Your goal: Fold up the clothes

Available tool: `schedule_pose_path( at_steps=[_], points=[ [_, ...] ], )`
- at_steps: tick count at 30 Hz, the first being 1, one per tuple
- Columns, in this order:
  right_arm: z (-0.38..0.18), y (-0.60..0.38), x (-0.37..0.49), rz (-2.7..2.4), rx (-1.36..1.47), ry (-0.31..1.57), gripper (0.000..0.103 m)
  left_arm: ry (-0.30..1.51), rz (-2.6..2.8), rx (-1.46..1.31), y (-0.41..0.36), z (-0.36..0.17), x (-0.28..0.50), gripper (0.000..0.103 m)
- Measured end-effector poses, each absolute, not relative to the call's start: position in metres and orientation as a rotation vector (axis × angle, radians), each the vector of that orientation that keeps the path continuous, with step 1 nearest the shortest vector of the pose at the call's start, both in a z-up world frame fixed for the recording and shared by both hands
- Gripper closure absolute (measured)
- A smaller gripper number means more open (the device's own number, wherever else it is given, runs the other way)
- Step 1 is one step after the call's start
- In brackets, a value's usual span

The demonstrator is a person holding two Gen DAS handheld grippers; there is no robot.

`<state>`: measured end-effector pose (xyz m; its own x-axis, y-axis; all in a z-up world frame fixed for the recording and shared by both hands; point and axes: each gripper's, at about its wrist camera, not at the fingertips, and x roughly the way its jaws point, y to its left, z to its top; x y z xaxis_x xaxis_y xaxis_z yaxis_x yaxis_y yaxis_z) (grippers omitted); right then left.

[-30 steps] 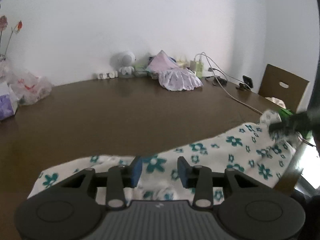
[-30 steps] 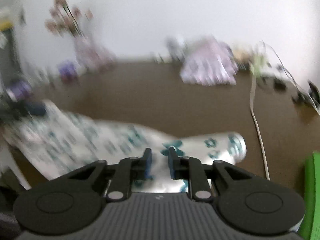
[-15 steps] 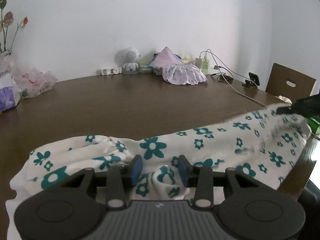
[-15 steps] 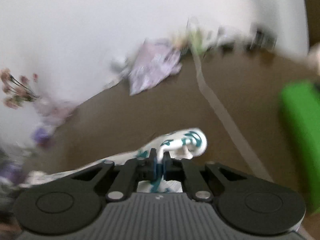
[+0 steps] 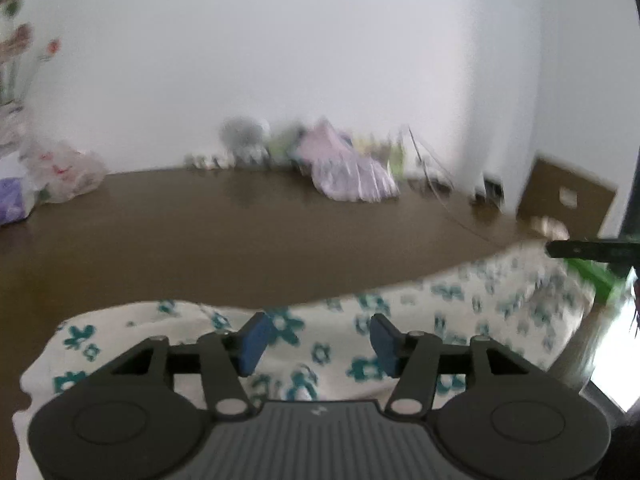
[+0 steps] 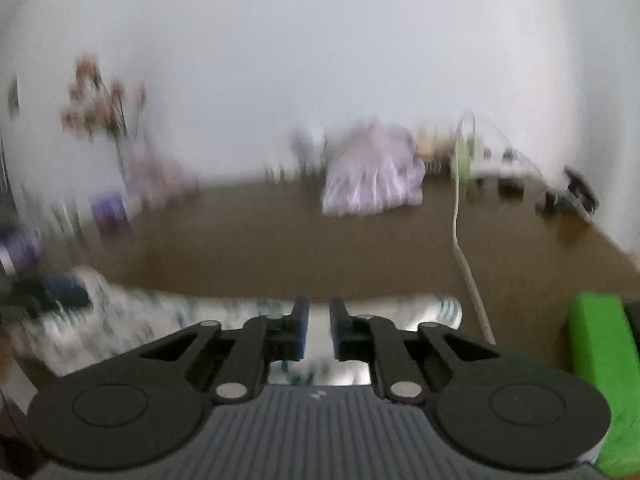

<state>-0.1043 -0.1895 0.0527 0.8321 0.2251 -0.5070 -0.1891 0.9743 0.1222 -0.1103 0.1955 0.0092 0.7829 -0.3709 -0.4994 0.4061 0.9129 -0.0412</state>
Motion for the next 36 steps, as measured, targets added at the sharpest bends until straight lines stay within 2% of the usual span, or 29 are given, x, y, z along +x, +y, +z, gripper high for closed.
schedule_pose_path(
  at_steps=[2,4,7,9,10,12,13,15,16,17,21,28,30,31,32,33,34,36],
  points=[
    [0.052,-0.194,-0.108,0.196,0.076,0.566,0.097,0.581,-0.369,0.172,0.185,-0.003,-0.105,0.048],
    [0.061,-0.204,-0.120,0.180,0.109,0.547,0.095,0.574,-0.380,0.165,0.189,-0.003,-0.109,0.048],
    [0.075,-0.219,-0.139,0.177,0.159,0.523,0.091,0.617,-0.401,0.180,0.184,0.028,-0.106,0.049],
    [0.081,-0.214,-0.144,0.235,0.166,0.576,0.090,0.581,-0.511,0.167,0.174,0.057,-0.099,0.040],
    [0.078,-0.212,-0.143,0.247,0.160,0.621,0.090,0.598,-0.585,0.179,0.161,0.065,-0.090,0.028],
    [0.067,-0.202,-0.134,0.261,0.158,0.685,0.090,0.638,-0.724,0.226,0.128,0.073,-0.069,0.028],
    [0.060,-0.197,-0.127,0.259,0.152,0.708,0.090,0.668,-0.772,0.279,0.105,0.068,-0.059,0.030],
    [0.044,-0.189,-0.111,0.233,0.116,0.732,0.091,0.717,-0.815,0.409,0.066,0.054,-0.046,0.048],
    [0.041,-0.188,-0.102,0.223,0.112,0.726,0.091,0.732,-0.813,0.471,0.052,0.046,-0.040,0.061],
    [0.040,-0.186,-0.090,0.213,0.106,0.724,0.091,0.752,-0.795,0.486,0.046,0.038,-0.032,0.065],
    [0.036,-0.180,-0.028,0.182,0.085,0.727,0.091,0.800,-0.714,0.433,0.047,0.023,0.003,0.065],
    [0.038,-0.135,0.131,0.172,0.046,0.753,0.090,0.854,-0.425,0.316,0.067,0.031,0.089,0.065],
    [0.047,-0.128,0.149,0.180,0.062,0.748,0.090,0.851,-0.384,0.243,0.100,0.047,0.096,0.068],
    [0.054,-0.127,0.142,0.188,0.064,0.737,0.089,0.841,-0.376,0.211,0.120,0.056,0.094,0.064],
    [0.061,-0.128,0.129,0.198,0.071,0.710,0.082,0.838,-0.377,0.205,0.144,0.064,0.088,0.054],
    [0.065,-0.128,0.118,0.209,0.075,0.694,0.067,0.833,-0.370,0.216,0.166,0.069,0.079,0.049],
    [0.065,-0.126,0.110,0.225,0.074,0.703,0.061,0.825,-0.368,0.230,0.182,0.070,0.072,0.045],
    [0.052,-0.114,0.111,0.268,0.071,0.763,0.063,0.855,-0.362,0.231,0.208,0.061,0.064,0.047]
  ],
)
